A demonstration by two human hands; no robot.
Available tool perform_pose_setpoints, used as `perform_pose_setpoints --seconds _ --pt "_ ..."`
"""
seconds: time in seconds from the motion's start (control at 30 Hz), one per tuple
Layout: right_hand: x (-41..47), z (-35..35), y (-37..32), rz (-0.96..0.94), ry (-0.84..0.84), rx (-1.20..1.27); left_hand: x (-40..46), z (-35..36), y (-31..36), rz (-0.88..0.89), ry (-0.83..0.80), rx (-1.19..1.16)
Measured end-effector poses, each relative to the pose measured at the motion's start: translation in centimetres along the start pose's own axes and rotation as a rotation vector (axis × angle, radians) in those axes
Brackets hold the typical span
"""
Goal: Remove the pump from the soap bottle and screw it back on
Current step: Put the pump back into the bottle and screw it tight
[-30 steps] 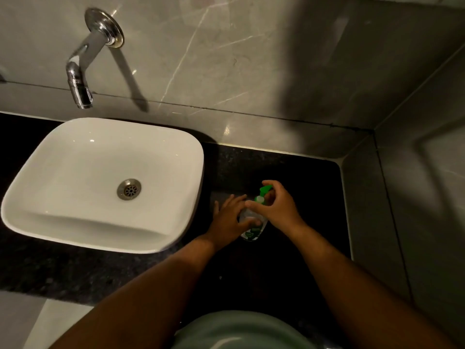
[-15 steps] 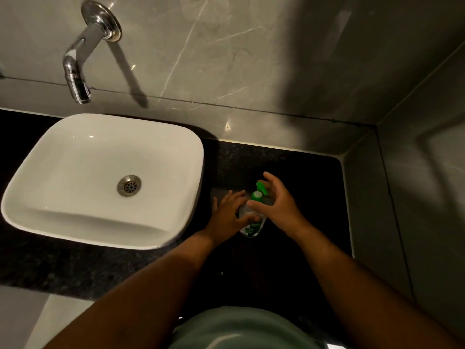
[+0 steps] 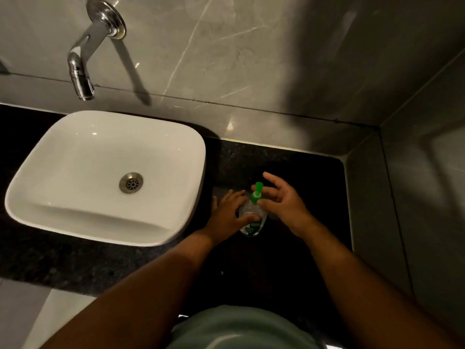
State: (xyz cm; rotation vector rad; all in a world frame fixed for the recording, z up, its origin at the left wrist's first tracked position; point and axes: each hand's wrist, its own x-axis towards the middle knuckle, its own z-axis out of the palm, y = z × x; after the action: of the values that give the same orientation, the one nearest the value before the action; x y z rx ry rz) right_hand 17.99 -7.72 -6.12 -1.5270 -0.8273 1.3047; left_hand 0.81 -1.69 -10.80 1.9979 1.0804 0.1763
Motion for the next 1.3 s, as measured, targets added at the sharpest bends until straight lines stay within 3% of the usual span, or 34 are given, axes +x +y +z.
perform_pose_setpoints --seconds 0.23,0.43,0.6,0.73,0.9,1.03,1.3 --pt "0.8 0.5 -0.6 -0.09 0.095 -0.313 0.1 0.0 0.0 0.001 0.009 0.001" --pt "0.8 0.0 -0.4 -0.011 -0.084 -0.142 0.1 -0.2 0.1 0.007 -0.005 0.019" --pt "1.7 -0.6 -1.1 -0.062 -0.147 -0.358 0.1 -0.1 -0.1 0.0 -0.009 -0.028" --pt "3.1 -1.5 -1.4 -0.07 -0.33 -0.547 0.3 -0.5 -0.3 -0.015 -0.066 -0.06" --pt "4.1 -1.8 -2.0 -0.021 -0.496 -0.489 0.8 -0.7 -0.7 -0.014 -0.105 -0.062" --pt "3.6 -1.6 -0.8 -0.008 -0.423 -0.361 1.0 -0.7 -0.9 -0.008 -0.111 -0.03" --pt "1.5 1.2 2.6 -0.127 0.01 -0.308 0.2 0.8 -0.2 -0.09 0.081 -0.002"
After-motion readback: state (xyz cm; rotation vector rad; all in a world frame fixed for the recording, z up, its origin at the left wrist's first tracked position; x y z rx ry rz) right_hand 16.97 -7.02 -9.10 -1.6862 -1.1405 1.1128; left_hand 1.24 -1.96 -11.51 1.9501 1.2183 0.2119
